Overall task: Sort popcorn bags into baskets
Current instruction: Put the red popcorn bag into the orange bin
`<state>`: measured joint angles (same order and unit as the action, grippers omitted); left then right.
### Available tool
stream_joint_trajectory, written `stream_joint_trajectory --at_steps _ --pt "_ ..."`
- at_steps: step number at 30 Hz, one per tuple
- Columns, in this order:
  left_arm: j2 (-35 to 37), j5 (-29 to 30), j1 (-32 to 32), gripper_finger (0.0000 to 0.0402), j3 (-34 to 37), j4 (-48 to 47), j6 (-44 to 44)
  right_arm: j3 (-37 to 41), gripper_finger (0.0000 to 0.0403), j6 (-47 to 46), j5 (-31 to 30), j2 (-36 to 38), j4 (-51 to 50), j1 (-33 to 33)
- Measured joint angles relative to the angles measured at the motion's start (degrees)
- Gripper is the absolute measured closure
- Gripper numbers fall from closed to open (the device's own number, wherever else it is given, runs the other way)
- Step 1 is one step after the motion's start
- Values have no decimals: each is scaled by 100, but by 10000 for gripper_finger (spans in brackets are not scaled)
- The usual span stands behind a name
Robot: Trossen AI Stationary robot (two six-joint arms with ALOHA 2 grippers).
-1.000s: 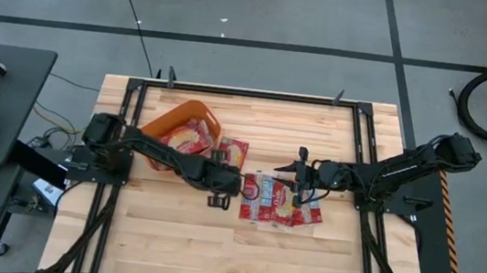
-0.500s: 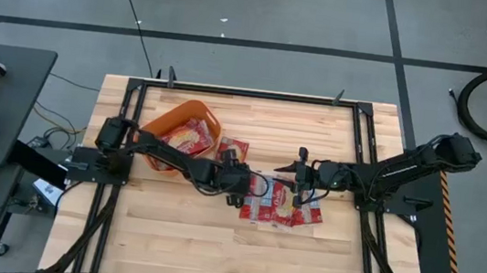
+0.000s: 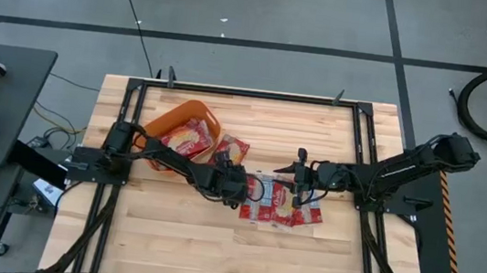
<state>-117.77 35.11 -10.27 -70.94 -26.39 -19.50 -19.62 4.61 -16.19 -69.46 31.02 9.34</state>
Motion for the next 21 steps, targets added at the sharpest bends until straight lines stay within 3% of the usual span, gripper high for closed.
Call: stream_joint_trajectory --at_steps 5,12,21 --pt "2 -119 -141 217 9 -558 -13 0 270 -10 3 -2 27 0" --pt "19 -927 -187 289 -6 -1057 -663 0 270 -95 85 -2 25 0" --pt "267 -1216 -106 382 44 -1374 -444 0 270 -12 88 -2 29 1"
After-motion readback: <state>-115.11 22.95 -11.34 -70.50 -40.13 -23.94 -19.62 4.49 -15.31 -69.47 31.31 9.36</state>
